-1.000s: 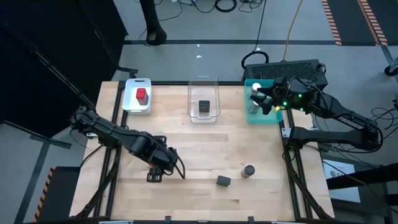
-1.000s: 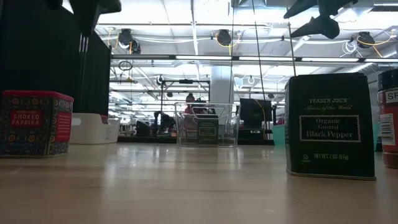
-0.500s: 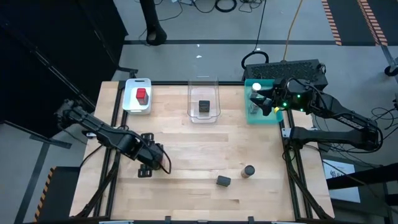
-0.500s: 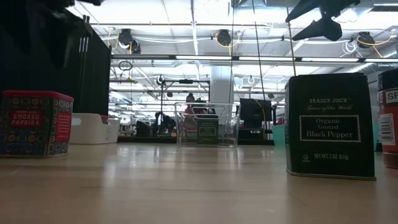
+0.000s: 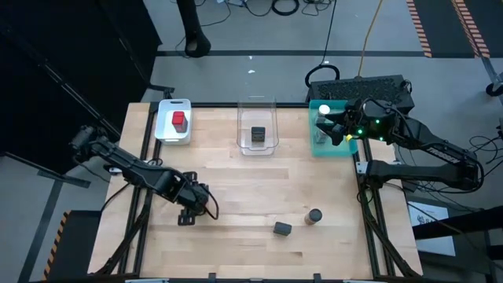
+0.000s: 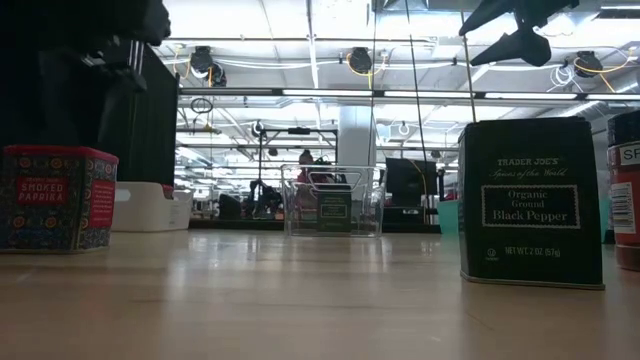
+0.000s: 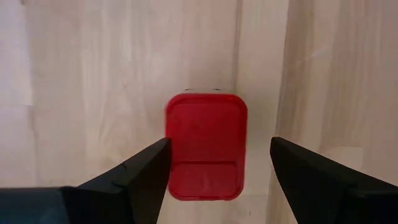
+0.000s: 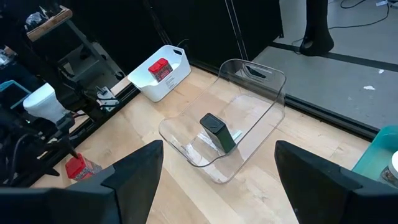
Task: Sort spices by type
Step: Put the red seasoning can into the white bin
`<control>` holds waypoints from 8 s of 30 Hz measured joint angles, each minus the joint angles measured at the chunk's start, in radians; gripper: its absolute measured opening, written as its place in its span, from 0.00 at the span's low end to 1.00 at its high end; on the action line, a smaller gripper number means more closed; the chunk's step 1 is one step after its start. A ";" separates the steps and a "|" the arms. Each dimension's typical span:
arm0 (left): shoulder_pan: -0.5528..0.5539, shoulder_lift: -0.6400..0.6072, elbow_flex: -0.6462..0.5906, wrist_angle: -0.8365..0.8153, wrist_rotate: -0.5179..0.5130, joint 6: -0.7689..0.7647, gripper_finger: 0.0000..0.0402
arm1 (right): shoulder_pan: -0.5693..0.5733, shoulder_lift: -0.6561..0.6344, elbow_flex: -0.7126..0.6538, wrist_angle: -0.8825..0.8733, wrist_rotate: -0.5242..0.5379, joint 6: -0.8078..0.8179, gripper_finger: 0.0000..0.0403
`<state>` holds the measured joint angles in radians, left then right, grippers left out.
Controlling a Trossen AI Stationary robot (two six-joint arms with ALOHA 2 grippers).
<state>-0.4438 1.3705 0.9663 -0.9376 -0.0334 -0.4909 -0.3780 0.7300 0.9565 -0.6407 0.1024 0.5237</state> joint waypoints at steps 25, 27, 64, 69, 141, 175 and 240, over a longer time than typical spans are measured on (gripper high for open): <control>0.001 0.002 -0.004 0.037 -0.012 -0.022 0.69 | 0.000 0.000 0.000 0.000 0.001 0.015 0.73; 0.002 0.002 -0.007 0.035 -0.012 -0.019 0.69 | 0.000 0.001 0.000 0.000 0.001 0.015 0.73; 0.051 0.001 -0.072 0.103 0.032 0.052 0.69 | 0.000 0.024 -0.001 0.000 0.001 0.003 0.73; 0.051 0.001 -0.118 0.159 0.032 0.028 0.69 | 0.000 0.024 -0.001 0.000 0.001 0.003 0.73; 1.499 0.147 0.512 -0.411 -0.177 -0.090 0.56 | -0.048 0.311 -0.001 0.119 -0.313 -0.147 0.73; 1.462 0.262 0.421 -0.370 -0.226 -0.123 0.56 | -0.048 0.311 -0.001 0.121 -0.257 -0.153 0.73; 1.497 0.262 0.262 -0.195 -0.151 -0.027 0.68 | -0.048 0.311 -0.001 0.117 -0.252 -0.142 0.73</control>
<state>1.0534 1.6321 1.2282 -1.1322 -0.1841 -0.5177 -0.4259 1.0412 0.9558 -0.5240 -0.1497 0.3813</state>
